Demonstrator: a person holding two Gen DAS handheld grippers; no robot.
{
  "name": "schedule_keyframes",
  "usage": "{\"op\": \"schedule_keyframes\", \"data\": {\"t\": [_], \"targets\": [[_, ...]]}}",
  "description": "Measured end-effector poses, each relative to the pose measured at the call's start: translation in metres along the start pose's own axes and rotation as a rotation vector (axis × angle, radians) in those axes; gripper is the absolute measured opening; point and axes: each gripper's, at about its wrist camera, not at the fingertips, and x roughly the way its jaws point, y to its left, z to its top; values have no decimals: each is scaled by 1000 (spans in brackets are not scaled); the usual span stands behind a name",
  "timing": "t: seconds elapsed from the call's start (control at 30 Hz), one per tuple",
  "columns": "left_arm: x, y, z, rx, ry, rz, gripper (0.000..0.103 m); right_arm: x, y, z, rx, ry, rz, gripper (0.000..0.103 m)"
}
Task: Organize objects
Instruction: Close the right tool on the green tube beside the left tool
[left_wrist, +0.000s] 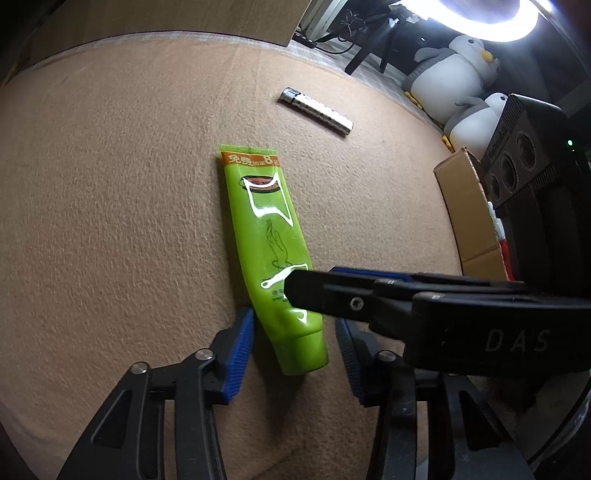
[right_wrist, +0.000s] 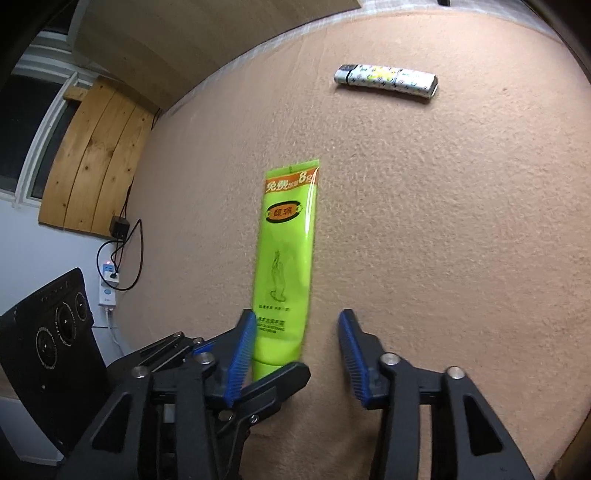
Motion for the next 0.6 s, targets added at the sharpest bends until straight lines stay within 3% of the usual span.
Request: {"op": "schedule_keyframes", "data": {"t": [0.1, 0.6], "targets": [[2, -1, 2, 10, -1, 0, 40, 4, 3, -1, -6, 19, 10, 31], [-9, -22, 10, 40, -41, -1, 39, -18, 1, -5, 9, -47, -6, 30]]}}
